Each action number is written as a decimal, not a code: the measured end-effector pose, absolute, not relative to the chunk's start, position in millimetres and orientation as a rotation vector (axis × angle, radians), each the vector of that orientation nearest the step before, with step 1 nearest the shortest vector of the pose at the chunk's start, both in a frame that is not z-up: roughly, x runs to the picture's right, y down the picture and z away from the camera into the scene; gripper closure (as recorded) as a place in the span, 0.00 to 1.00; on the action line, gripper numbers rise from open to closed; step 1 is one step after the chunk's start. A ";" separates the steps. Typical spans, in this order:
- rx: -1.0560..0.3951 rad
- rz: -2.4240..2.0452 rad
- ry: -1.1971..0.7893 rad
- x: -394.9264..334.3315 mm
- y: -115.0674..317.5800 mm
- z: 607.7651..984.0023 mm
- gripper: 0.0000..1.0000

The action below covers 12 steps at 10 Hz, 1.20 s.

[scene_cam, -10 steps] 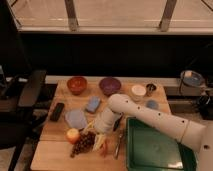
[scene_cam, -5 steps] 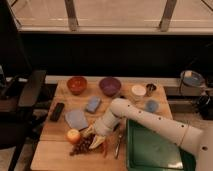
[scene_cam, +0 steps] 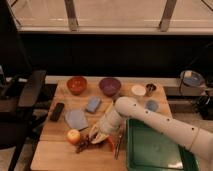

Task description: Place grapes in paper cup

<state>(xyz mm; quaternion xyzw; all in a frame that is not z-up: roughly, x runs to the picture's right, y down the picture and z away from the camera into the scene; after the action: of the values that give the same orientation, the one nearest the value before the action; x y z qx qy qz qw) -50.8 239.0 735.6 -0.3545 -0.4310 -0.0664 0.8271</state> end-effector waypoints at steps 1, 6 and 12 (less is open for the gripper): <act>-0.721 -0.135 -0.915 -42.2 222.4 728.1 1.00; -0.555 -0.107 -0.896 4.2 119.8 717.2 1.00; -0.398 0.018 -0.786 102.4 -31.5 752.4 1.00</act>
<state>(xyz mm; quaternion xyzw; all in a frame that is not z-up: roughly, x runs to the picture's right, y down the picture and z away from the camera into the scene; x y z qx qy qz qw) 102.4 -31.5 752.4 -0.1925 -0.3806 0.0089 0.9045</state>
